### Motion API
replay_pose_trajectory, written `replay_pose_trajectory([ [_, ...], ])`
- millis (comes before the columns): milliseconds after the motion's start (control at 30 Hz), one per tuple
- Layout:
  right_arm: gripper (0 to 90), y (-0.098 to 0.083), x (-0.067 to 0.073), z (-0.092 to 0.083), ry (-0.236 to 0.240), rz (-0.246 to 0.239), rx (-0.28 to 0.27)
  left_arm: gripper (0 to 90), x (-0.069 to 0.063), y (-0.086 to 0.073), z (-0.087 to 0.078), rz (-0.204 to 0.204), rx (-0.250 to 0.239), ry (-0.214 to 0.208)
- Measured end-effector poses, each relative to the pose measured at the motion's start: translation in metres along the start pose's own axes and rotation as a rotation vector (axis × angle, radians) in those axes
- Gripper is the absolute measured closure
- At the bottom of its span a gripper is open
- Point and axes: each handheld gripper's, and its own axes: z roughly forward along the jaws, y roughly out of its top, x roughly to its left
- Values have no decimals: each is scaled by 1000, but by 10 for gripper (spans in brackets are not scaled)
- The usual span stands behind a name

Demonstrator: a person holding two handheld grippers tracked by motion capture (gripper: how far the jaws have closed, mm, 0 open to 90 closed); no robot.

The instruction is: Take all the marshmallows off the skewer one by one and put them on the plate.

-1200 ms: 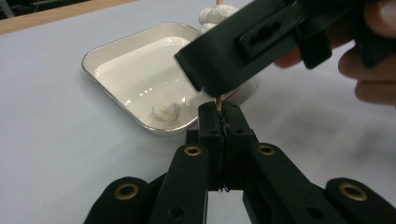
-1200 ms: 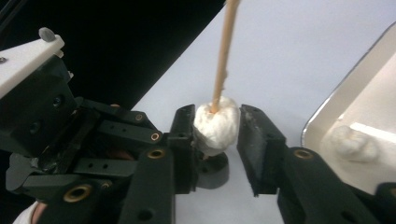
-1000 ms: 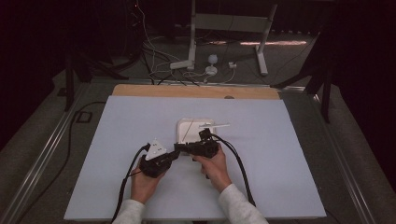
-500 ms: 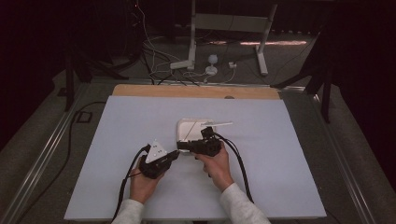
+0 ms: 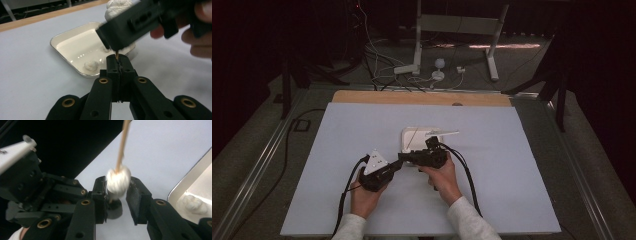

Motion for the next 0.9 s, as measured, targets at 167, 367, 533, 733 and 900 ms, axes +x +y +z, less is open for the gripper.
replay_pose_trajectory([
  [167,804,-3,1,4,-3,7,-17,900,2,-1,0,-14,-4,-1],
  [367,827,-1,7,2,-35,-2,-50,900,3,-2,-1,-12,-26,0],
  [533,828,1,8,0,-46,6,-62,900,2,-3,-1,-9,-33,5],
  [733,829,5,9,-3,-41,18,-72,900,3,-2,-4,-1,-41,16],
  [900,833,6,8,-5,-43,28,-96,900,2,-3,-3,3,-31,21],
])
